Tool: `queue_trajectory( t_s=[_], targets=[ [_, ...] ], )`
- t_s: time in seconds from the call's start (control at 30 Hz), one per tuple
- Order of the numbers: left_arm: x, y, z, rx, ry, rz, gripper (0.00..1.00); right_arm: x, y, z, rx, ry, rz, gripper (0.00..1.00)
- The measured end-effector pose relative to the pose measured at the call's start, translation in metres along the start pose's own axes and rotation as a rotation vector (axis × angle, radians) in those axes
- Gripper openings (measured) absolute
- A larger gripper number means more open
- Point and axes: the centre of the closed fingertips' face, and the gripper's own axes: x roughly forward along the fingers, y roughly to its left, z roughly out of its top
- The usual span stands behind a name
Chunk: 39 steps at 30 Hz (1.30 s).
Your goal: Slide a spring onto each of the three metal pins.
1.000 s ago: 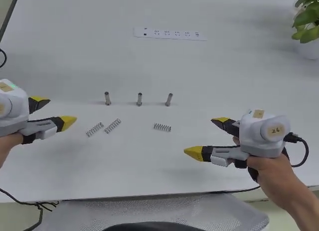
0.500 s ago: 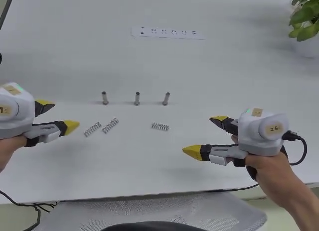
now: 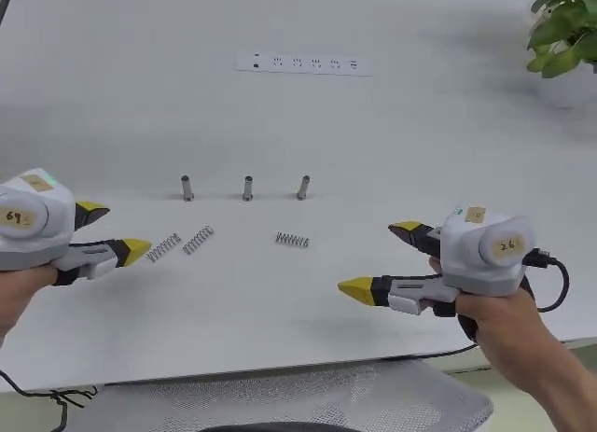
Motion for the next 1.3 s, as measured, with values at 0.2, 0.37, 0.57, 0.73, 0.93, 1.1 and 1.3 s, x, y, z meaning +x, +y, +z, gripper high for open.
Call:
queue_trajectory(
  t_s=[0.2,0.37,0.57,0.73,0.93,1.1,1.3],
  targets=[
    [0.008,-0.002,-0.005,0.003,0.01,-0.012,0.4,-0.001,0.0,-0.001,0.001,0.003,-0.002,0.76],
    [0.015,-0.005,-0.012,0.005,0.031,-0.021,0.4,-0.001,0.002,-0.001,-0.001,0.008,-0.001,0.76],
    [0.025,-0.009,-0.024,-0.011,0.05,-0.034,0.38,-0.001,0.003,-0.003,0.002,0.011,0.0,0.76],
    [0.033,-0.012,-0.033,-0.017,0.067,-0.042,0.36,-0.004,0.002,-0.006,0.005,0.017,-0.002,0.76],
    [0.044,-0.015,-0.04,-0.022,0.081,-0.051,0.31,-0.006,0.0,-0.009,0.008,0.023,-0.006,0.76],
    [0.052,-0.017,-0.045,-0.024,0.096,-0.059,0.28,-0.006,0.0,-0.011,0.011,0.027,-0.008,0.75],
    [0.059,-0.018,-0.047,-0.011,0.104,-0.065,0.2,-0.006,0.001,-0.011,0.014,0.029,-0.008,0.76]
  ],
)
